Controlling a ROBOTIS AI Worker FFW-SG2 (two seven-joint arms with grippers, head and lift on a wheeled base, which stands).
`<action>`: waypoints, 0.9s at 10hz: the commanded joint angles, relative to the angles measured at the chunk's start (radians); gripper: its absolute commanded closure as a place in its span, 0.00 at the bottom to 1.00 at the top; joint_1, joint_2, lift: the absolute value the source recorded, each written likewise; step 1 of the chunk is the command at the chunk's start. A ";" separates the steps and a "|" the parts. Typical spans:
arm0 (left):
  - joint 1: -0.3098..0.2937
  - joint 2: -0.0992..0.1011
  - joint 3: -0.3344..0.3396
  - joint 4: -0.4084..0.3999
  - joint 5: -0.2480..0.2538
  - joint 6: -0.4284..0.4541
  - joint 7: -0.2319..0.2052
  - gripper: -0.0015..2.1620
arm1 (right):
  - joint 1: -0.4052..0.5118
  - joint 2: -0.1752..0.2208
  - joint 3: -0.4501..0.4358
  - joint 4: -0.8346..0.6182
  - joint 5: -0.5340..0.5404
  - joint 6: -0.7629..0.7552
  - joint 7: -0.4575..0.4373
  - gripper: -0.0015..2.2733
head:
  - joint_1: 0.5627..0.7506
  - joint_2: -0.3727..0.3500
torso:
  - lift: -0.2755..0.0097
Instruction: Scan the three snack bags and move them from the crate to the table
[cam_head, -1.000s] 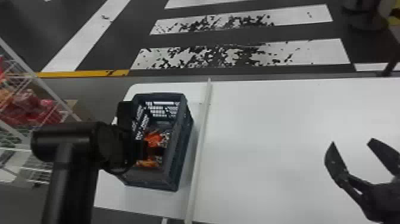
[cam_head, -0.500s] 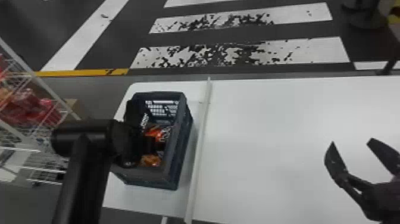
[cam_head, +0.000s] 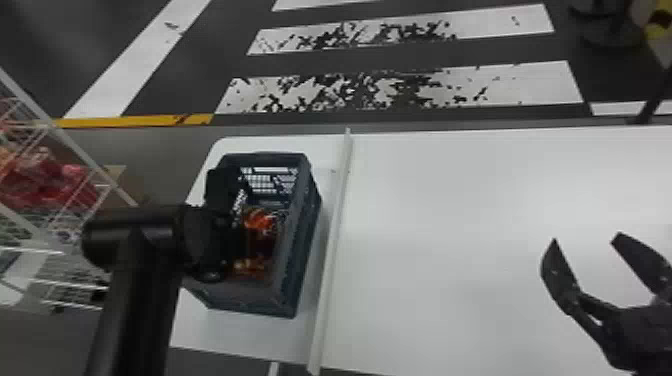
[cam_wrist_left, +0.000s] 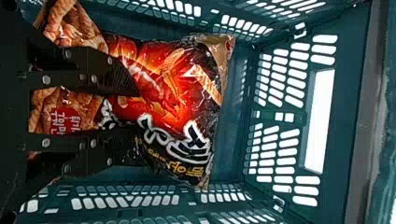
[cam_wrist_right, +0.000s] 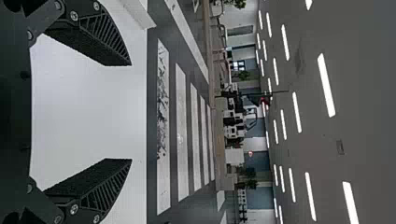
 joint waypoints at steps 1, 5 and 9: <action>0.025 0.000 0.016 -0.079 0.007 0.026 0.000 0.76 | 0.002 0.003 0.001 -0.005 0.000 0.000 0.000 0.07 | 0.70 0.83 | 0.75; 0.091 -0.015 0.039 -0.266 0.007 0.045 0.029 0.75 | -0.003 0.001 0.001 -0.008 0.000 0.000 -0.002 0.07 | 0.70 0.82 | 0.75; 0.131 -0.017 0.056 -0.358 0.007 0.045 0.050 0.75 | -0.005 0.001 -0.001 -0.006 -0.002 0.000 -0.002 0.07 | 0.70 0.82 | 0.75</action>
